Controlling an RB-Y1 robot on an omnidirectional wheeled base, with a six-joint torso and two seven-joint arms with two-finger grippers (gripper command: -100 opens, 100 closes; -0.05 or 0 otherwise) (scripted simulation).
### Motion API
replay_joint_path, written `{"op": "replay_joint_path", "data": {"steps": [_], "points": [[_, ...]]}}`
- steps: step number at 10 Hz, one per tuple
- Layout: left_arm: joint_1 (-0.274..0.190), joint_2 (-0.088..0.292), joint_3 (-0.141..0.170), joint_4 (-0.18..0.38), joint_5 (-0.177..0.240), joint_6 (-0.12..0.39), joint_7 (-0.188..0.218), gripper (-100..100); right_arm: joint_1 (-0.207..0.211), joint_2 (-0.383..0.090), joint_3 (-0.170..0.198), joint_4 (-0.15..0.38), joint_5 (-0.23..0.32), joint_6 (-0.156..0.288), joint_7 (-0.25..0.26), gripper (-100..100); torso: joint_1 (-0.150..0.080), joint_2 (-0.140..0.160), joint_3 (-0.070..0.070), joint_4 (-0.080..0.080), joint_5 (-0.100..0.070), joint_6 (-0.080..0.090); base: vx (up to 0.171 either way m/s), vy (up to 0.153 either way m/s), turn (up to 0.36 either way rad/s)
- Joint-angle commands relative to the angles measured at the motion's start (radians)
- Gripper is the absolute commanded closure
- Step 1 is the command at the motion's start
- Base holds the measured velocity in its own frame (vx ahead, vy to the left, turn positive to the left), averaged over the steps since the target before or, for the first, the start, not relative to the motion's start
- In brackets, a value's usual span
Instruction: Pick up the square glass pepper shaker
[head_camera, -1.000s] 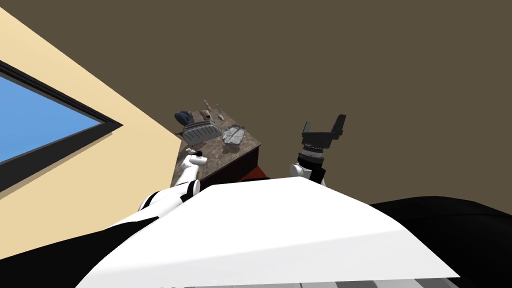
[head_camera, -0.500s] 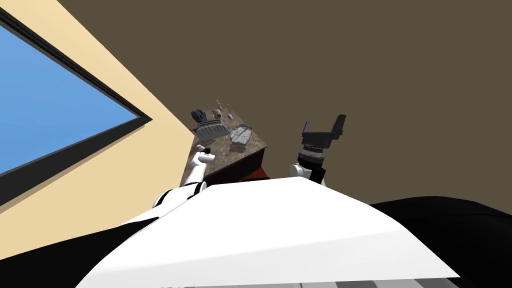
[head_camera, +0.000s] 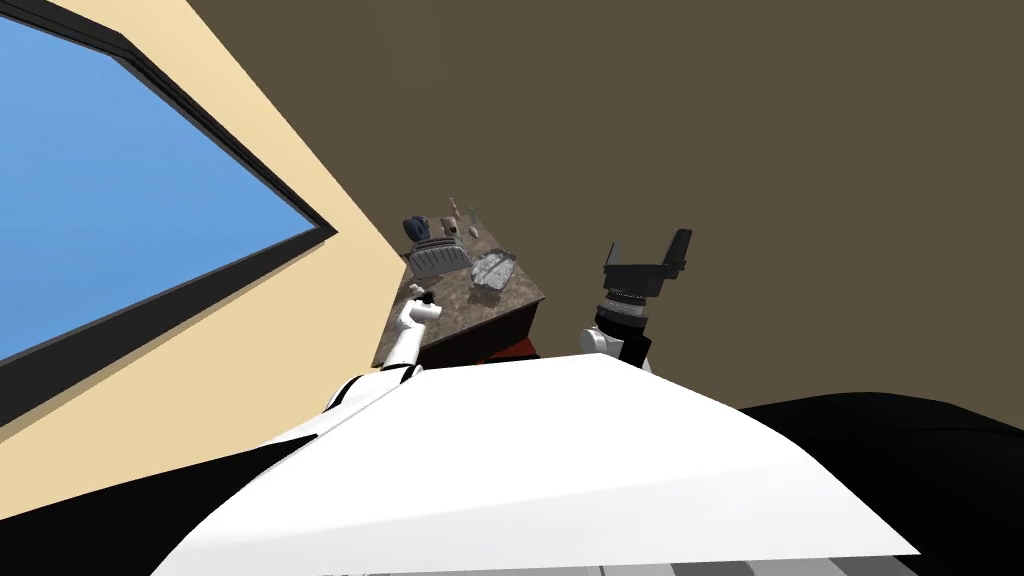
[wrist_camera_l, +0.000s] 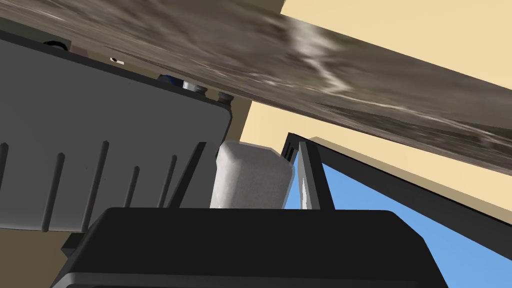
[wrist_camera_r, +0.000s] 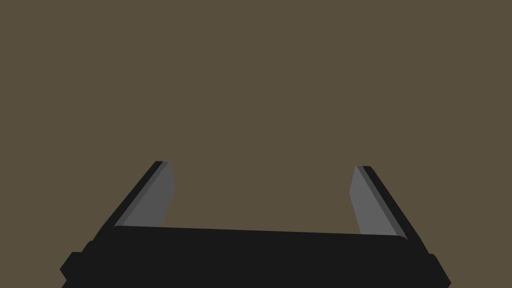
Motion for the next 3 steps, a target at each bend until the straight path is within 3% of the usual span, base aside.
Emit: {"op": "replay_joint_path", "data": {"steps": [1, 2, 3], "points": [[0.007, -0.003, -0.006, -0.044, 0.010, 0.014, -0.011, 100, 0.000, 0.000, 0.000, 0.000, 0.000, 0.000, 0.000, 0, 0.000, 0.000, 0.000, 0.000, 0.000, 0.000, 0.014, 0.000, 0.001], [0.008, -0.002, -0.005, -0.034, 0.011, 0.016, -0.011, 100, 0.000, 0.000, 0.000, 0.000, 0.000, 0.000, 0.000, 0, -0.001, 0.001, 0.001, 0.001, -0.001, 0.001, 0.005, 0.001, -0.013], [0.008, -0.002, -0.005, -0.039, 0.012, 0.018, -0.013, 0, 0.000, 0.000, 0.000, 0.000, 0.000, 0.000, 0.000, 0, 0.000, 0.002, 0.001, 0.001, 0.000, 0.001, 0.000, 0.000, 0.000]]}}
